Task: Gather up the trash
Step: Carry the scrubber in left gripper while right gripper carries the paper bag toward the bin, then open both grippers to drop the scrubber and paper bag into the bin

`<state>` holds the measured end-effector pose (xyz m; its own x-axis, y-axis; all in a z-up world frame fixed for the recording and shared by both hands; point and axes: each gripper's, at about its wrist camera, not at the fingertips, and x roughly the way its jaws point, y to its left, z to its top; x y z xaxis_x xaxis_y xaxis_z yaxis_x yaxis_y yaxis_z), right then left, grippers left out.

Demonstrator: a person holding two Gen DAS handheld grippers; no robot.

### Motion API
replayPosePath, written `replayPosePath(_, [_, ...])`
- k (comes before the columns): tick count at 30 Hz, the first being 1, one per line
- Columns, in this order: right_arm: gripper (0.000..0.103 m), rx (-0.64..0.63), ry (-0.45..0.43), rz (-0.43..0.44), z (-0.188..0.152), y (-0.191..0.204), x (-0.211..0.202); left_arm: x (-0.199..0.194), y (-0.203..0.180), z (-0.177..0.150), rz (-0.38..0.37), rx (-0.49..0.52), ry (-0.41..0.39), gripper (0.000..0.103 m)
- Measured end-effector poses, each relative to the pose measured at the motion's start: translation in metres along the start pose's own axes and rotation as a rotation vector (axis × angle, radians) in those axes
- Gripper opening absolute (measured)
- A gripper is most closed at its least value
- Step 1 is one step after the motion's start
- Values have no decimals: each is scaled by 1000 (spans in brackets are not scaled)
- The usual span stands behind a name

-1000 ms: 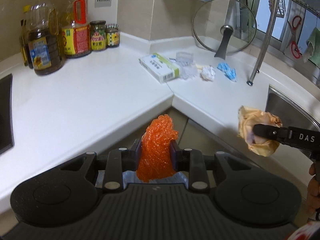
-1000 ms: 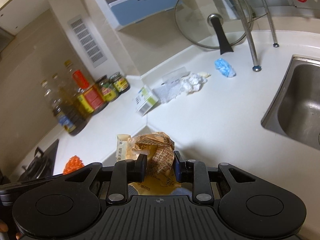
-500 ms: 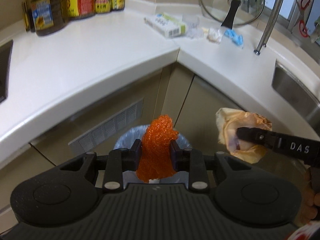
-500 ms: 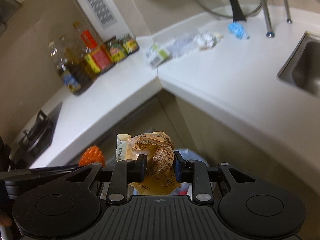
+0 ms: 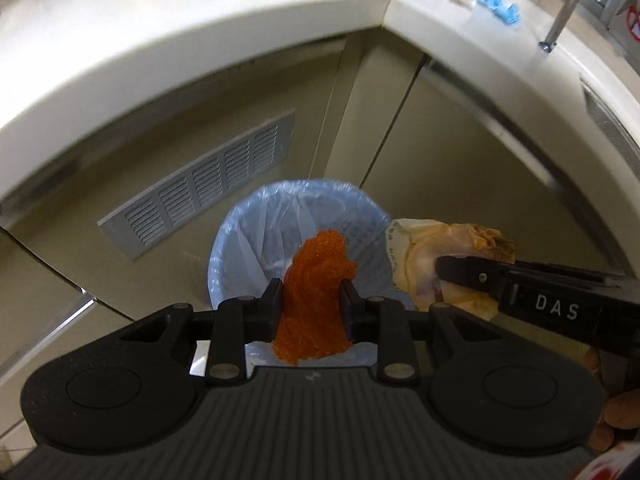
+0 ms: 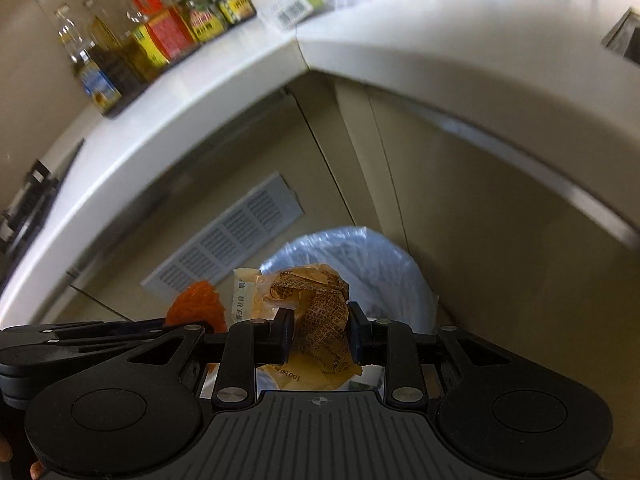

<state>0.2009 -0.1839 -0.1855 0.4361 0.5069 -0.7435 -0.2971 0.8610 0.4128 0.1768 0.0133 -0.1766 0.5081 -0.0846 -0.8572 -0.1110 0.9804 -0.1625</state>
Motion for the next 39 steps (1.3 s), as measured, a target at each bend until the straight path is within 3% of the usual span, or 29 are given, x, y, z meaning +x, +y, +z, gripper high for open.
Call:
replayPosePath(25, [28,-25,160,-70,-14,-24,122,126,17,4,8,-17,121,27])
replayPosePath(39, [28,-30,194,-85,-17,-35,152,175,24,-4,30,-36,191,29])
